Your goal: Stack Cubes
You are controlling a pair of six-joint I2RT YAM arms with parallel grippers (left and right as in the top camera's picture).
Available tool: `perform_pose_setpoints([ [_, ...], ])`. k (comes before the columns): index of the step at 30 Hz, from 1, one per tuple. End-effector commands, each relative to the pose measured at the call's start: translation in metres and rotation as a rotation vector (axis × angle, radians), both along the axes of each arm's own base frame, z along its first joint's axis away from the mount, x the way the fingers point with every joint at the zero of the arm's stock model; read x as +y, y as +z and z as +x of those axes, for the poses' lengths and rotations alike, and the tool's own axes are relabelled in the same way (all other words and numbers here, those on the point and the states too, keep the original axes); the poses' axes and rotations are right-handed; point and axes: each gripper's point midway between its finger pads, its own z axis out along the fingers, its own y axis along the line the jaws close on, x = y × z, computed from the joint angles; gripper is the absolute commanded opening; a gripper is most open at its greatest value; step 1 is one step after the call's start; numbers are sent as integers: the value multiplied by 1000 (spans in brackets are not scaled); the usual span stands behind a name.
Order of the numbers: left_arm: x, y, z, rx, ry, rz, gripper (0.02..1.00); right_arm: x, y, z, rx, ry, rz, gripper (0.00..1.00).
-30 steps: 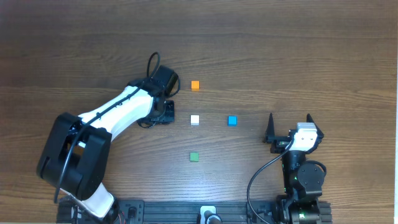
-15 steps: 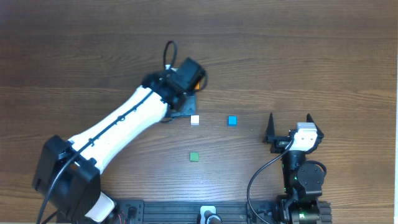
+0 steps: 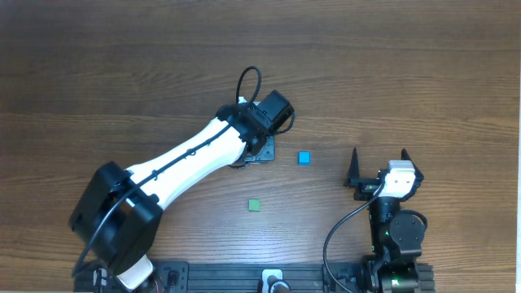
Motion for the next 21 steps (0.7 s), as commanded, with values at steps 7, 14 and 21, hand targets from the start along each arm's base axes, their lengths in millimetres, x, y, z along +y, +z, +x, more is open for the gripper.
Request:
perform_pose_setpoints([
  [7,-5,-18,7,7,18,14,64,-3,-2,0,2,-14,-5,991],
  [14,-6,-24,8,11,18,17,66,-3,-2,0,2,-14,-5,991],
  [21,-7,-27,9,12,18,19,69,-3,-2,0,2,-14,-5,991],
])
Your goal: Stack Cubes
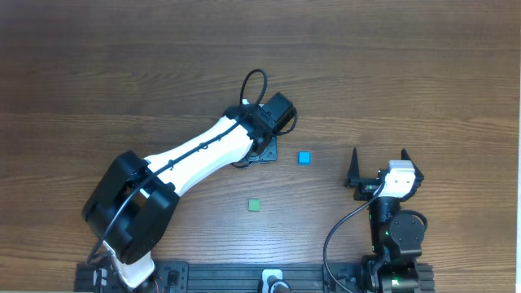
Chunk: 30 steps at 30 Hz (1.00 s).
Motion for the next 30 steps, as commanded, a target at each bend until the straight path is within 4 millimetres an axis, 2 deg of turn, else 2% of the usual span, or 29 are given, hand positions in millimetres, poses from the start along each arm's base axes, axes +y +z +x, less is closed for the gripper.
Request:
perform_pose_setpoints([
  [1,-2,-3,4,-5,14,4,69,-3,-2,0,2,-14,-6,993],
  [30,-5,-9,2,12,10,0,117,-3,-2,0,2,-14,-6,993],
])
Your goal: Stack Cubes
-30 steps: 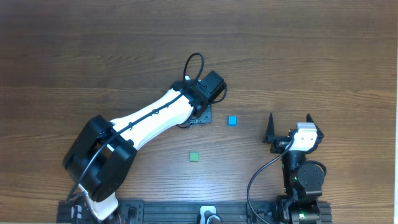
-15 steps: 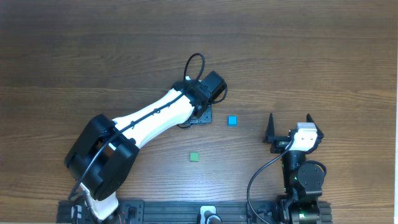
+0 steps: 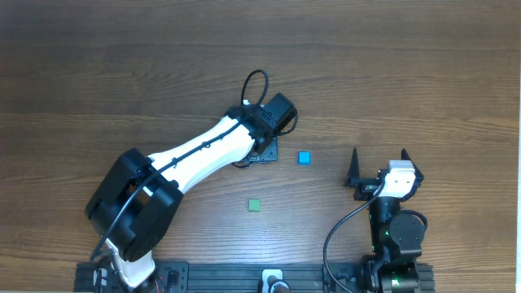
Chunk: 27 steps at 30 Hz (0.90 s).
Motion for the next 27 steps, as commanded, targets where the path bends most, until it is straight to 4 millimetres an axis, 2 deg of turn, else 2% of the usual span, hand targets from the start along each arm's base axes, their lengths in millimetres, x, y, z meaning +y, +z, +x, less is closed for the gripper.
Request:
perform_pose_setpoints([
  [1,-4,-3,1,6,10,-3,130,-3,-2,0,2,-14,-5,991],
  [10,-4,-3,1,6,10,-4,283,-3,-2,0,2,-14,-5,991],
  [19,-3,-3,1,6,10,-3,599,-3,-2,0,2,-14,-5,991],
  [21,-3,-2,3,-2,12,-2,621,-3,-2,0,2,-14,-5,993],
  [23,-3,3,10,-22,18,-3,625,-3,-2,0,2,-14,-5,991],
  [27,-9,28,40,-89,7,-46,627,-3,-2,0,2,-14,-5,993],
])
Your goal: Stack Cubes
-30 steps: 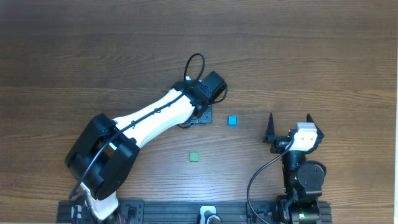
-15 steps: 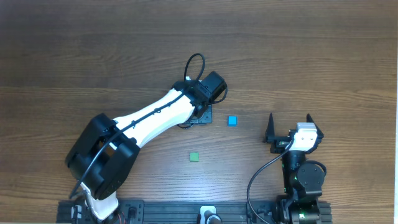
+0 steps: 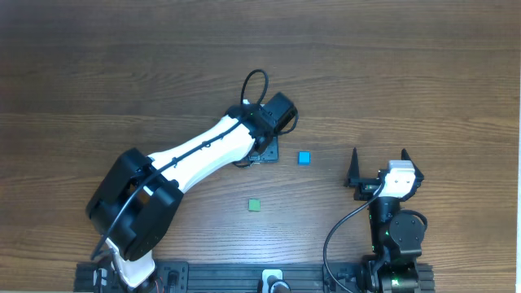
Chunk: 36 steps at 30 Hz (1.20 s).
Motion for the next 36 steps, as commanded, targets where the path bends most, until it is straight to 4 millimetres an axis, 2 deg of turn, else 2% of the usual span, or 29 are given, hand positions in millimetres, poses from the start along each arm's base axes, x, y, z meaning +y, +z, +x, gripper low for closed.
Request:
perform_pose_setpoints([
  [1,-6,33,45,-103,-5,-48,627,-3,-2,0,2,-14,-5,991],
  [3,-5,45,62,-134,-11,-61,627,-3,-2,0,2,-14,-5,993],
  [6,-1,52,86,-154,-10,-60,630,-3,-2,0,2,-14,-5,993],
  [8,-2,48,101,-162,-28,-53,630,-3,-2,0,2,-14,-5,993],
  [11,-1,36,110,-147,-20,-41,627,-3,-2,0,2,-14,-5,993],
  [16,0,5,108,-90,-21,-9,623,-3,-2,0,2,-14,-5,993],
  [20,1,-9,106,-63,-22,7,621,-3,-2,0,2,-14,-5,991],
  [36,5,-28,105,-33,-16,27,546,-3,-2,0,2,-14,-5,993],
])
